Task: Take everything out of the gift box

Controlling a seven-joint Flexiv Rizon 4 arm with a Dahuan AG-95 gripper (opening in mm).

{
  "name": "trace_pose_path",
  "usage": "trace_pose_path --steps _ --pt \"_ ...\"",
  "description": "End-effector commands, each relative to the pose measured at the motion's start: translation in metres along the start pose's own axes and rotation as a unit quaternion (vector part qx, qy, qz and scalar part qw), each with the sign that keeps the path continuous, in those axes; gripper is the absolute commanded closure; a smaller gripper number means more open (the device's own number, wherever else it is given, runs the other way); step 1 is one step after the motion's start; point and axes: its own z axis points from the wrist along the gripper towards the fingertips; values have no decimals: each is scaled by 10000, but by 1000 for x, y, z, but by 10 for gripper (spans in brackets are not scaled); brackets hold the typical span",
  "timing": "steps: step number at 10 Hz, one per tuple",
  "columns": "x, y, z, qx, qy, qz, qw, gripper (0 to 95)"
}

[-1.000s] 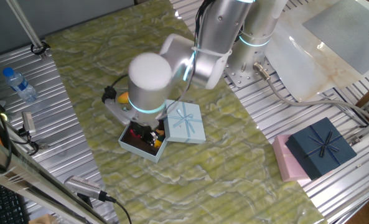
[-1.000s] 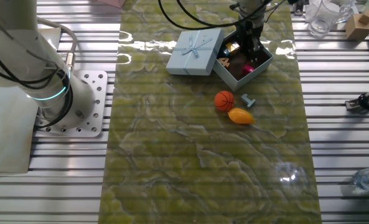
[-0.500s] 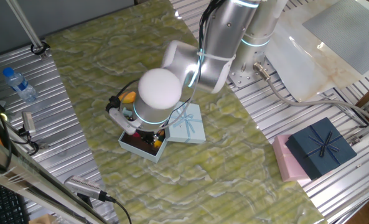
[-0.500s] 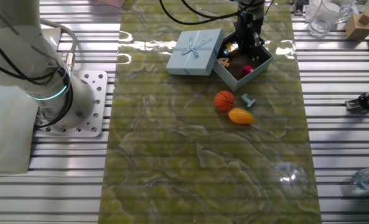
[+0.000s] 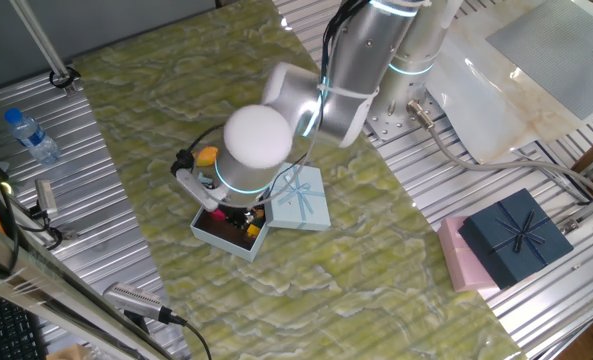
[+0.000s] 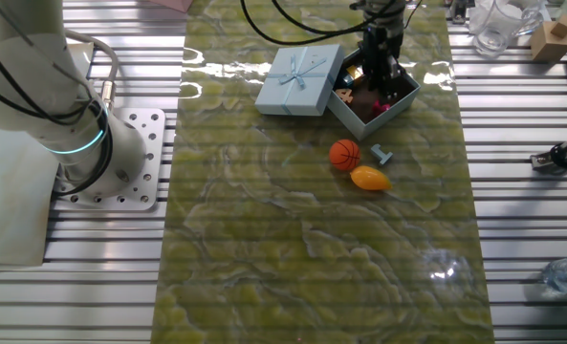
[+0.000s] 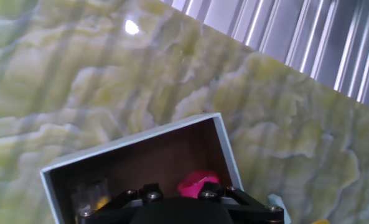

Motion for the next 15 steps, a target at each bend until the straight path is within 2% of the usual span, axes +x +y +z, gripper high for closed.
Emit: trace_pose_path --steps 1,4,6,8,9,10,11,13,14,15 --pt "-2 0 5 -120 -78 19 9999 570" --pt "-4 -1 6 -140 -100 38 9998 570" --pt "-5 3 7 -401 -241 140 9988 570" --pt "-8 11 2 -403 -246 231 9986 570" --pt "-10 15 -1 -494 -277 271 9980 570" --pt "-11 21 -3 -707 -359 337 9963 570" --pt "-11 25 -2 -765 -383 378 9956 570" --pt "-9 27 -5 -709 -348 366 9962 570" --pt "-7 28 -8 -617 -306 353 9970 570" --pt "-5 29 -11 -455 -242 439 9977 570"
